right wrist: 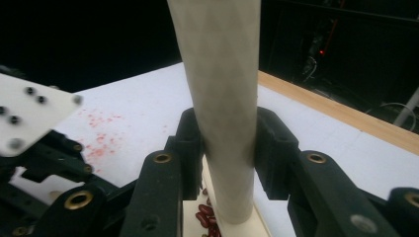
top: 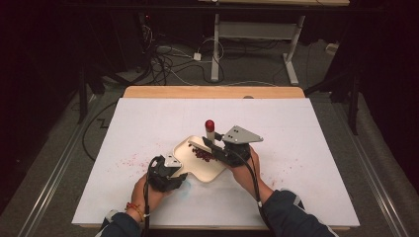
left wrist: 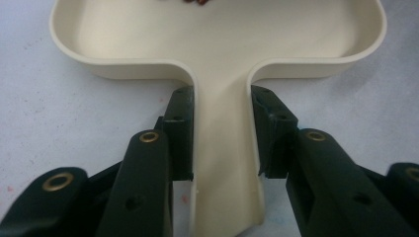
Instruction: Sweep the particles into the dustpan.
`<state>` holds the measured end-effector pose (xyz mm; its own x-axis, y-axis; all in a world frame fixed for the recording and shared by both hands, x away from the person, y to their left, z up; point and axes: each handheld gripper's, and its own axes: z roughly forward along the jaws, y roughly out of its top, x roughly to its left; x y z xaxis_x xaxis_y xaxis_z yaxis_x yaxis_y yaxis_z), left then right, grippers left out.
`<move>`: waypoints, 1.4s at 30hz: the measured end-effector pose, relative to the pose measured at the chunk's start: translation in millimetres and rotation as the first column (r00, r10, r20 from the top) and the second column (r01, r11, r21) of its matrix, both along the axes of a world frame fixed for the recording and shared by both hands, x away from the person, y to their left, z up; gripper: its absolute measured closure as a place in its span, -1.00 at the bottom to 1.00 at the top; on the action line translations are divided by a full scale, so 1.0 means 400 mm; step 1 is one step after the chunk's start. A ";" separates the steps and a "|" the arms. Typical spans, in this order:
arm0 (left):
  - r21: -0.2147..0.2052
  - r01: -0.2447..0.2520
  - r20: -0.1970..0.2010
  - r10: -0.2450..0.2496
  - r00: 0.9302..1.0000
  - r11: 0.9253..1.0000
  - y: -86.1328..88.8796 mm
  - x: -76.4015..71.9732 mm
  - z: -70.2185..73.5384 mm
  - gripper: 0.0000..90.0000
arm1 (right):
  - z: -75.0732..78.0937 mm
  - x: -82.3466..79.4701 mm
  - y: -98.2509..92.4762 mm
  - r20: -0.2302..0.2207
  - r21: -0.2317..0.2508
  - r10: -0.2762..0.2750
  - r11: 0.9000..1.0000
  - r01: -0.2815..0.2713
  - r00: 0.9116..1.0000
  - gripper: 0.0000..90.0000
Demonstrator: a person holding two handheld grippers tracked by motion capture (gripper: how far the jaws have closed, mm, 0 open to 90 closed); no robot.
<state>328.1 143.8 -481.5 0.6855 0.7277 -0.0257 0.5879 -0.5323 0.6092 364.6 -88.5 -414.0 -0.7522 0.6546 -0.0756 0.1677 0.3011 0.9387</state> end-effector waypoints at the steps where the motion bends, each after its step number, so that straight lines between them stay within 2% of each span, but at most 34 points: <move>1: -0.001 -0.002 0.002 0.002 1.000 1.000 0.000 0.000 0.000 0.40 | 0.002 -0.013 0.006 0.006 0.003 0.007 1.000 -0.007 1.000 0.53; 11: -0.003 0.003 0.000 -0.003 1.000 1.000 0.002 0.002 -0.001 0.40 | 0.006 -0.058 0.032 0.015 -0.005 0.065 0.998 -0.065 0.998 0.55; 20: -0.007 0.006 0.002 -0.006 1.000 1.000 0.005 0.002 -0.002 0.40 | 0.013 -0.063 0.023 0.006 0.008 0.086 0.996 -0.086 0.996 0.56; 26: -0.015 0.008 -0.003 -0.008 1.000 1.000 0.010 0.003 -0.005 0.40 | 0.027 -0.057 0.004 0.013 0.035 0.083 0.996 -0.083 0.996 0.57; 35: -0.018 0.020 -0.008 -0.020 1.000 1.000 0.022 0.006 -0.002 0.40 | 0.076 -0.041 -0.062 0.037 0.081 0.024 0.996 -0.027 0.999 0.57; 37: -0.017 0.022 -0.013 -0.022 1.000 1.000 0.024 0.006 -0.002 0.40 | 0.093 -0.035 -0.087 0.065 0.084 -0.012 0.996 0.006 0.998 0.57; 38: -0.018 0.023 -0.013 -0.023 1.000 1.000 0.026 0.006 -0.001 0.40 | 0.093 -0.035 -0.087 0.065 0.084 -0.012 0.996 0.006 0.998 0.57; 39: -0.015 0.026 -0.013 -0.027 1.000 1.000 0.029 0.003 -0.001 0.40 | 0.103 -0.028 -0.106 0.073 0.091 -0.034 0.996 0.027 0.997 0.57; 42: -0.021 0.026 -0.012 -0.027 1.000 0.999 0.035 0.001 -0.003 0.40 | 0.110 -0.020 -0.127 0.064 0.095 -0.042 0.995 0.036 0.997 0.57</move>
<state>328.5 157.9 -482.6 0.7041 0.7084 -0.0490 0.5812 -0.5352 0.6130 356.6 -139.5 -369.9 -0.7215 0.6897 -0.0613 0.1144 0.2060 0.9718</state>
